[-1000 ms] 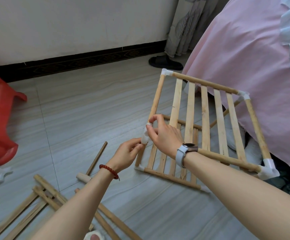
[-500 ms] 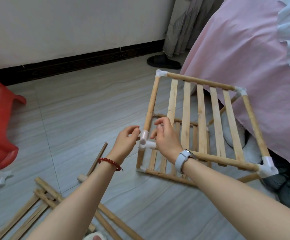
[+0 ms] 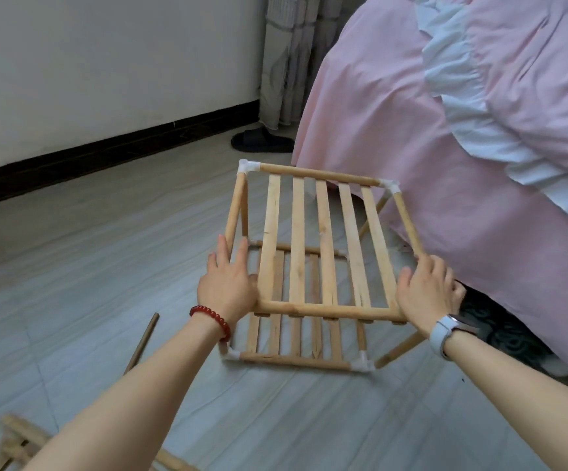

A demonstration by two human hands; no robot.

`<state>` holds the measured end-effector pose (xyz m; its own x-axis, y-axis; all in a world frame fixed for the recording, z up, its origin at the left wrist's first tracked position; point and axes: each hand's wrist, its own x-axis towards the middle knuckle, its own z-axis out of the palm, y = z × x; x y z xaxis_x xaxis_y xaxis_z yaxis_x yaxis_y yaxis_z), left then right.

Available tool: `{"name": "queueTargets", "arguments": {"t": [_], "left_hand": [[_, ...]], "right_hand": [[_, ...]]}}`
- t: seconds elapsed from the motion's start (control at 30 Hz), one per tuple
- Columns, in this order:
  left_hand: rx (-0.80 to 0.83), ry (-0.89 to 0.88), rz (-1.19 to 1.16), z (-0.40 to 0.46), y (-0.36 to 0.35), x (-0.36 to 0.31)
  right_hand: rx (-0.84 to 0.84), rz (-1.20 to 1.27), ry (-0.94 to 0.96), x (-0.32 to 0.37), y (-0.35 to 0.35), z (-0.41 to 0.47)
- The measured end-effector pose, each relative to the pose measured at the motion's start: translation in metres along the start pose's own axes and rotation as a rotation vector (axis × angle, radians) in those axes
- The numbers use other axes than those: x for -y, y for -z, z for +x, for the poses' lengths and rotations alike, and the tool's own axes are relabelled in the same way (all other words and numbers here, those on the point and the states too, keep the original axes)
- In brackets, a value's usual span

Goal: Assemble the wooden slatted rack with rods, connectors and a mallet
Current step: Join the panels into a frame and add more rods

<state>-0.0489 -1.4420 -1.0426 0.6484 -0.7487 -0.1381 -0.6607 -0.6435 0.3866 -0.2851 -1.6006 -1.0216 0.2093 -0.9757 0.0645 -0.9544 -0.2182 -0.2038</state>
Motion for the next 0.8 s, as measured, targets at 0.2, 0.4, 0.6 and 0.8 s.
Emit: {"name": "queueTargets", "arguments": {"t": [0.2, 0.4, 0.6, 0.8], "left_hand": [[0.008, 0.096, -0.042, -0.013, 0.0, 0.008], [0.006, 0.184, -0.012, -0.06, -0.001, 0.004], [-0.039, 0.232, 0.039, -0.102, -0.012, 0.011], [-0.091, 0.252, 0.065, -0.107, -0.018, 0.004]], "right_hand": [[0.225, 0.182, -0.26, -0.021, 0.005, 0.009], [0.299, 0.132, -0.21, -0.055, 0.014, -0.021], [0.273, 0.013, -0.098, -0.073, 0.018, -0.052], [0.25, 0.087, -0.117, -0.082, 0.01, -0.052]]}}
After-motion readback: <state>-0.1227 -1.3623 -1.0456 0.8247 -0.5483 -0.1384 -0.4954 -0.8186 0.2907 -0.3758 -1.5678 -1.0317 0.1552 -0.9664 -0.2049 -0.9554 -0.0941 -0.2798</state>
